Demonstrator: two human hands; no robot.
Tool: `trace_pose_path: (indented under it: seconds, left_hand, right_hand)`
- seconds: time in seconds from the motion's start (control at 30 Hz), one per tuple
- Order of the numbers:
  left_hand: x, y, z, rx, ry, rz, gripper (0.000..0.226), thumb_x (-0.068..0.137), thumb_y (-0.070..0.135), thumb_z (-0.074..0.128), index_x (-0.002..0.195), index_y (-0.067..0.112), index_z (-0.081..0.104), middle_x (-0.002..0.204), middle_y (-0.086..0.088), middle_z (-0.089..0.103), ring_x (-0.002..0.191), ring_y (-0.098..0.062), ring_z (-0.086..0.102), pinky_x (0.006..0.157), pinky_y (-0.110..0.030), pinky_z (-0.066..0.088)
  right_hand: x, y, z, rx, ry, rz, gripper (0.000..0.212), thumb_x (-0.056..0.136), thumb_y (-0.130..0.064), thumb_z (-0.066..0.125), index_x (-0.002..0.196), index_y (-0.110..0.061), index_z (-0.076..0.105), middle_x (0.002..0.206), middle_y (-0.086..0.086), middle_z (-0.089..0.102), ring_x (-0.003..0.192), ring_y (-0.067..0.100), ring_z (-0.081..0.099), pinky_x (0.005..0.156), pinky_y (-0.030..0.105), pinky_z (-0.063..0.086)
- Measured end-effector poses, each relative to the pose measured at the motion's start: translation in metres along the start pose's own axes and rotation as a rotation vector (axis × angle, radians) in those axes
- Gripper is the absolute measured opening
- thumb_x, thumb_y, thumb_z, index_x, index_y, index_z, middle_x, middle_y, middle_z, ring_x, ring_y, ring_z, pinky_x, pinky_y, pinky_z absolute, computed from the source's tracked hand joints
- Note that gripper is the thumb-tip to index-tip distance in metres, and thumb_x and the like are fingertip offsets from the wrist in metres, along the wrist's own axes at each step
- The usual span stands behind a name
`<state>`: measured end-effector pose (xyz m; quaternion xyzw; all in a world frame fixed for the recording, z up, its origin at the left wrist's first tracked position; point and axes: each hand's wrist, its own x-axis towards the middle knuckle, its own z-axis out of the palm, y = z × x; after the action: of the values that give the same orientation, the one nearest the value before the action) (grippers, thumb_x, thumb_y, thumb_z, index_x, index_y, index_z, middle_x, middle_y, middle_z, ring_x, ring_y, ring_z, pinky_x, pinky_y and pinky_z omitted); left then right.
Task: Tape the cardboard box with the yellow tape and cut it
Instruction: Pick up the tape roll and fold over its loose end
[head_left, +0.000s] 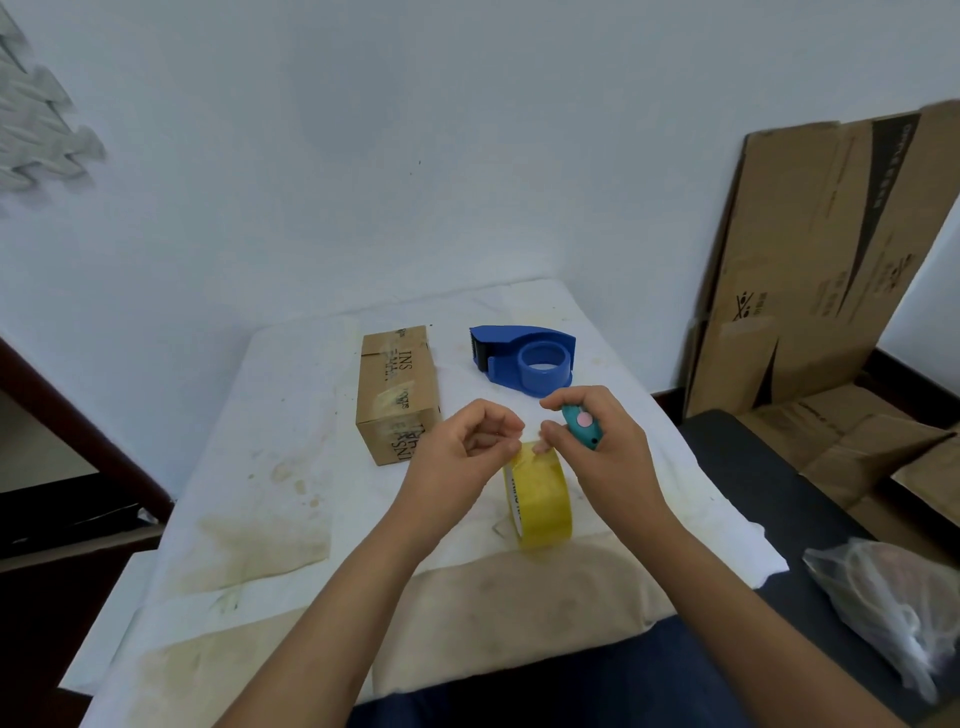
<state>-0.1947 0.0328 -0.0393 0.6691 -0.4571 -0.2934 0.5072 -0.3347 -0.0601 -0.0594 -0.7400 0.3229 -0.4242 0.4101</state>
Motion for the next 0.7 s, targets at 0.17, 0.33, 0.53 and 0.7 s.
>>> trace_pose_path:
  seconds: [0.17,0.33,0.53,0.7]
  left_hand:
    - [-0.0018,-0.0024,0.0032,0.001,0.023,-0.011,0.02,0.09,0.012,0.067,0.103,0.026,0.074,0.101,0.011,0.074,0.091,0.004,0.067,0.076,-0.009,0.052]
    - [-0.0031,-0.0042,0.0029,-0.021,0.053,-0.02,0.026,0.089,0.013,0.069,0.111,0.025,0.073,0.104,0.009,0.074,0.094,0.004,0.068,0.077,-0.009,0.052]
    - [-0.0037,-0.0041,0.0039,-0.068,0.047,-0.025,0.028,0.088,0.012,0.069,0.112,0.027,0.072,0.106,0.008,0.073,0.094,0.004,0.068,0.076,-0.008,0.051]
    - [-0.0034,-0.0027,0.0038,-0.091,0.039,-0.032,0.026,0.088,0.011,0.069,0.106,0.029,0.073,0.103,0.008,0.074,0.093,0.003,0.068,0.074,-0.007,0.051]
  right_hand:
    - [0.0002,-0.0002,-0.0004,-0.038,0.005,-0.028,0.021,0.086,-0.01,0.068,0.1,-0.025,0.061,0.104,-0.008,0.061,0.1,-0.008,0.055,0.08,0.002,0.044]
    - [0.0004,0.0015,0.0003,-0.077,-0.016,-0.051,0.024,0.087,-0.012,0.067,0.1,-0.03,0.059,0.101,-0.018,0.057,0.101,-0.01,0.054,0.082,0.004,0.045]
    - [-0.0001,0.0024,0.0,-0.103,-0.039,-0.061,0.022,0.087,-0.013,0.067,0.101,-0.029,0.061,0.103,-0.017,0.058,0.102,-0.007,0.054,0.083,0.007,0.046]
    - [0.001,0.0029,-0.0021,-0.11,-0.068,-0.065,0.022,0.088,-0.012,0.065,0.098,-0.031,0.061,0.101,-0.017,0.059,0.101,-0.008,0.054,0.082,0.004,0.045]
